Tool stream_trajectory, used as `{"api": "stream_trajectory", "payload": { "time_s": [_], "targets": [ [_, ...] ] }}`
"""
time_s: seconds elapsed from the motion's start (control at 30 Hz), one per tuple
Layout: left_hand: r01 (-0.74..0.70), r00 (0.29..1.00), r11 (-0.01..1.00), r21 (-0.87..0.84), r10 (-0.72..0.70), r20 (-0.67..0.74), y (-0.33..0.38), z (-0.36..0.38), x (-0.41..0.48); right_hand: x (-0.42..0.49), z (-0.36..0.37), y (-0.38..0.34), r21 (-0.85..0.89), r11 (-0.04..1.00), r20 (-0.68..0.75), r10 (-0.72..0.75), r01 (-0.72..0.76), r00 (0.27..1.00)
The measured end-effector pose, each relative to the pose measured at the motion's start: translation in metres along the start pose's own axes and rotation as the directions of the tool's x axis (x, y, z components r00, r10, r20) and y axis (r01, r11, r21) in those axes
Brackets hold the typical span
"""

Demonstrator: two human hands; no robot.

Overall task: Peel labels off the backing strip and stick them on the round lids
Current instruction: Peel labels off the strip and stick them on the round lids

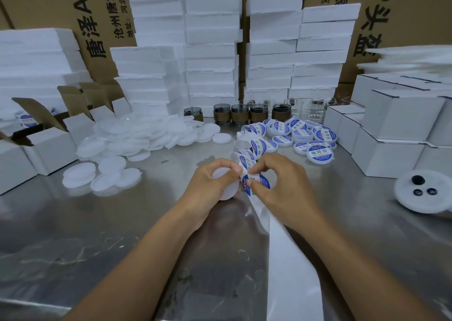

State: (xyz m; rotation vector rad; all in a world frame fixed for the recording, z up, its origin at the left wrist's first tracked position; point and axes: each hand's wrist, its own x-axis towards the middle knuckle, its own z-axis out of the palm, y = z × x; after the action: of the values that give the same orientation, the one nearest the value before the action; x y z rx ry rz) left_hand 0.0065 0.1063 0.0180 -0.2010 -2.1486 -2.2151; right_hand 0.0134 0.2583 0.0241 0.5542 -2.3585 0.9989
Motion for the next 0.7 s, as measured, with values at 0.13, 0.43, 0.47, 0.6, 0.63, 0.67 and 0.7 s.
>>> {"api": "stream_trajectory", "payload": {
  "time_s": [0.13,0.43,0.47,0.6,0.63,0.67,0.7],
  "targets": [
    [-0.010,1.000,1.000,0.013,0.010,-0.021,-0.0004,0.0009,0.0018,0.0009,-0.0010,-0.0007,0.038,0.999,-0.014,-0.031,0.031,0.999],
    [-0.071,0.991,0.997,0.005,0.071,-0.116,-0.0036,-0.0013,0.0074,0.0016,-0.0023,-0.0031,0.117,0.993,-0.031,0.009,-0.006,0.999],
    [-0.077,0.989,0.997,0.014,0.078,-0.128,-0.0036,-0.0007,0.0075,0.0017,-0.0022,-0.0029,0.119,0.993,-0.038,0.019,-0.015,0.999],
    [-0.067,0.986,0.997,0.026,0.070,-0.150,-0.0029,0.0007,0.0068,0.0018,-0.0029,-0.0043,0.195,0.979,-0.072,0.079,-0.064,0.994],
    [-0.064,0.986,0.998,0.025,0.067,-0.152,-0.0026,0.0010,0.0069,0.0023,-0.0035,-0.0048,0.237,0.968,-0.083,0.104,-0.082,0.991],
    [-0.061,0.986,0.998,0.024,0.064,-0.155,-0.0022,0.0015,0.0069,0.0032,-0.0041,-0.0051,0.284,0.954,-0.090,0.130,-0.100,0.987],
    [-0.057,0.985,0.998,0.024,0.060,-0.159,-0.0016,0.0017,0.0069,0.0043,-0.0049,-0.0052,0.329,0.937,-0.091,0.158,-0.120,0.983]
  ]
}}
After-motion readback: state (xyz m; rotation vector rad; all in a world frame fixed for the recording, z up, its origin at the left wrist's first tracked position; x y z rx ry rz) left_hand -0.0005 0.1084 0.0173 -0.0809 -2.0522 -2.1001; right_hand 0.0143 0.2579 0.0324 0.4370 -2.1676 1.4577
